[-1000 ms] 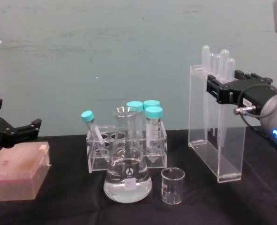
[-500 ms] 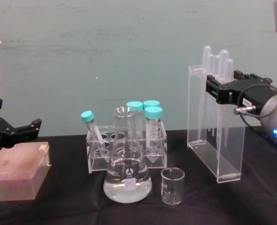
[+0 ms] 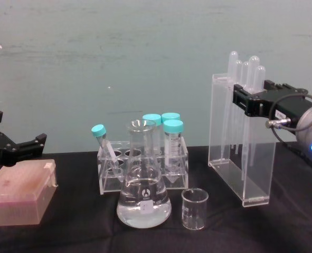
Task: Place the experimental apparatus aside using one hand.
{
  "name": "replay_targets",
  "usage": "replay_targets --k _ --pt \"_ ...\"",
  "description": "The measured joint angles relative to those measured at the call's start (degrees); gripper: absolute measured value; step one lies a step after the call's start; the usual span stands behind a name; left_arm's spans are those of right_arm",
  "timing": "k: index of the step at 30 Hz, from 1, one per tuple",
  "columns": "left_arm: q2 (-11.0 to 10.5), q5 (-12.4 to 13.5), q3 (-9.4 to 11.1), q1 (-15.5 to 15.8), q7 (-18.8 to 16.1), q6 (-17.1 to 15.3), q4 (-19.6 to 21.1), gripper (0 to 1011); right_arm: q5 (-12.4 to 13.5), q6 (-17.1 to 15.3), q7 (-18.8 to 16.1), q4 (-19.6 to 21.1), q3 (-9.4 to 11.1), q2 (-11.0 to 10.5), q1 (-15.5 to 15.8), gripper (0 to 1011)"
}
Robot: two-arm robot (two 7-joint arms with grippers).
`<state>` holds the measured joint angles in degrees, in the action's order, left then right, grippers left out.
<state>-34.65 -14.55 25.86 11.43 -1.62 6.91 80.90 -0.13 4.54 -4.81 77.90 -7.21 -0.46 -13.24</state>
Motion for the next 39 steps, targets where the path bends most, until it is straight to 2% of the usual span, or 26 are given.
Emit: replay_targets --k 13,39 --pt "0.0 0.0 0.0 0.0 0.0 0.0 0.0 1000 -0.44 0.28 1.01 1.21 0.18 -0.3 0.81 605" --pt "0.0 0.0 0.0 0.0 0.0 0.0 0.0 1000 -0.78 2.35 1.54 1.61 1.78 -0.81 1.07 604"
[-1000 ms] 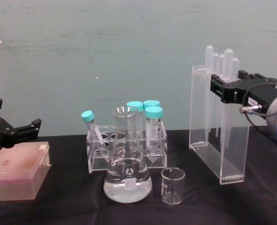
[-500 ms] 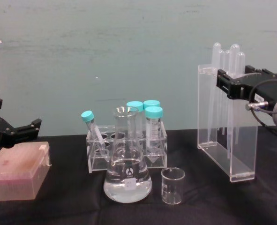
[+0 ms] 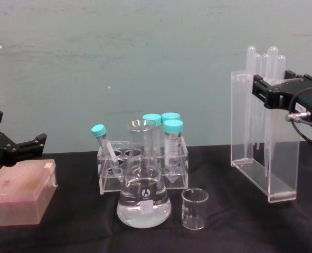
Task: Place the experimental apparatus aside using one hand.
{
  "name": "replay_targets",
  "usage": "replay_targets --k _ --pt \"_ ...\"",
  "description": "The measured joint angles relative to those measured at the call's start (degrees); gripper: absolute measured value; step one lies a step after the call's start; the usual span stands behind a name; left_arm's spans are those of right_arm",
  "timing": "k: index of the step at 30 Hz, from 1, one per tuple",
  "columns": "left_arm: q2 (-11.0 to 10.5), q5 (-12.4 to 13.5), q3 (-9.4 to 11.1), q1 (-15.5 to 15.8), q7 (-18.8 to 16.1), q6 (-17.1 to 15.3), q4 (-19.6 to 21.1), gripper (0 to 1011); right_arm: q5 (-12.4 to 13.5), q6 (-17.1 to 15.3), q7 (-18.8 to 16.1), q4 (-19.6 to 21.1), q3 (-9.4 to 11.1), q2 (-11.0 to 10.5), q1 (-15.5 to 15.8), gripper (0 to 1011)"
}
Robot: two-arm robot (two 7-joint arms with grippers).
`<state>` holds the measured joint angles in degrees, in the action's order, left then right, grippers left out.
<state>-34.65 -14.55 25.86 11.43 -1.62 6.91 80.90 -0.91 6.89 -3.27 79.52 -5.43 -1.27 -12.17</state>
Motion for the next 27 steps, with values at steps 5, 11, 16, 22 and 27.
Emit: replay_targets --k 5,11,16,22,27 --pt "0.0 0.0 0.0 0.0 0.0 0.0 0.0 1000 0.04 0.37 0.13 0.04 0.42 -0.12 0.05 604" --pt "0.0 0.0 0.0 0.0 0.0 0.0 0.0 1000 0.0 0.79 0.32 0.1 1.04 -0.32 0.13 604" --pt "0.0 0.0 0.0 0.0 0.0 0.0 0.0 1000 -0.02 1.02 0.34 0.12 1.63 -0.55 0.15 605" --pt "0.0 0.0 0.0 0.0 0.0 0.0 0.0 1000 0.01 1.27 0.29 0.03 2.33 -0.95 0.12 604" --pt "0.0 0.0 0.0 0.0 0.0 0.0 0.0 1000 0.25 1.48 0.0 0.1 3.01 -1.43 0.24 604"
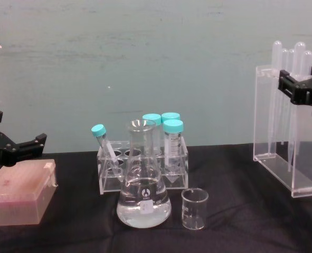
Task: Place the experimental apparatus aside using one hand.
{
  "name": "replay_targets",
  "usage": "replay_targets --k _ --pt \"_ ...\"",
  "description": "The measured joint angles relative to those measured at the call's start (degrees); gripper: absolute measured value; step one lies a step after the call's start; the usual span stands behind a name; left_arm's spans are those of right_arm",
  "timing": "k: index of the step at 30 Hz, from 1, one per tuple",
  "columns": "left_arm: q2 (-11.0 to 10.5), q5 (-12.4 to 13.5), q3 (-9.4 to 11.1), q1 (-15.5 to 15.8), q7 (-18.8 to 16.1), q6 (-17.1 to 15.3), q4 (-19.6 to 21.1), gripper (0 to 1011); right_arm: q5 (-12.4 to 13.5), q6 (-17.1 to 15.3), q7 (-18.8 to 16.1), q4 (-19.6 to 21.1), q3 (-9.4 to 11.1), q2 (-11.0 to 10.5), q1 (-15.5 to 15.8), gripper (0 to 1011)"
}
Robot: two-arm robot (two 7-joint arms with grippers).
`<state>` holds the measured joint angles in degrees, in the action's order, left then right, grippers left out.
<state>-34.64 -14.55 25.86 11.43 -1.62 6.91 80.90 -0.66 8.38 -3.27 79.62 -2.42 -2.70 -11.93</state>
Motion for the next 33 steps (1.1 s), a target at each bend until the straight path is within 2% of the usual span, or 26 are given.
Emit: replay_targets --k 33 --pt "0.0 0.0 0.0 0.0 -0.01 0.0 0.0 1000 3.12 2.17 -3.33 -1.0 3.82 -3.78 -0.26 604"
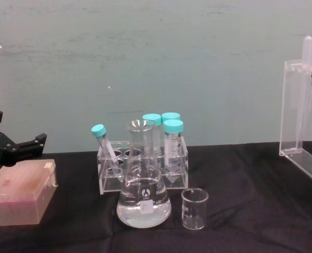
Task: Place the experimental apparatus aside using one hand.
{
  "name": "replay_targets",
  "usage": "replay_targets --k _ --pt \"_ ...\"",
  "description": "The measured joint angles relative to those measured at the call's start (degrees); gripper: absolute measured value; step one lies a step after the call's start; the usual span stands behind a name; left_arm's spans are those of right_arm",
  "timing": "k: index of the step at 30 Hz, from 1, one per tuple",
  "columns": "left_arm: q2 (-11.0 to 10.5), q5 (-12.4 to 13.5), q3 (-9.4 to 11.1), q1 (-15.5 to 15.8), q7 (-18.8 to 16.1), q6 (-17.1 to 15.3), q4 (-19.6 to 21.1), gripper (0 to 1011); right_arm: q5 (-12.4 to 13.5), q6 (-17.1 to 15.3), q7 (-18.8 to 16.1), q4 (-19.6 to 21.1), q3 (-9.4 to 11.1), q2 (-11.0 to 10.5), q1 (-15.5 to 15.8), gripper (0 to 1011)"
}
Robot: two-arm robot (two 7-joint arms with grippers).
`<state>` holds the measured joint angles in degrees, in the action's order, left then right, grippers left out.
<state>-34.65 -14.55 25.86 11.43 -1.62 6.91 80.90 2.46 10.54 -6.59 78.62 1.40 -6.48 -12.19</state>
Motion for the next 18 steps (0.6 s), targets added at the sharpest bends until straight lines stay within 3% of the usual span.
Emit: replay_targets --k 18 --pt "0.0 0.0 0.0 0.0 0.0 0.0 0.0 1000 1.55 1.07 -1.85 -1.74 1.44 -2.21 -0.81 605"
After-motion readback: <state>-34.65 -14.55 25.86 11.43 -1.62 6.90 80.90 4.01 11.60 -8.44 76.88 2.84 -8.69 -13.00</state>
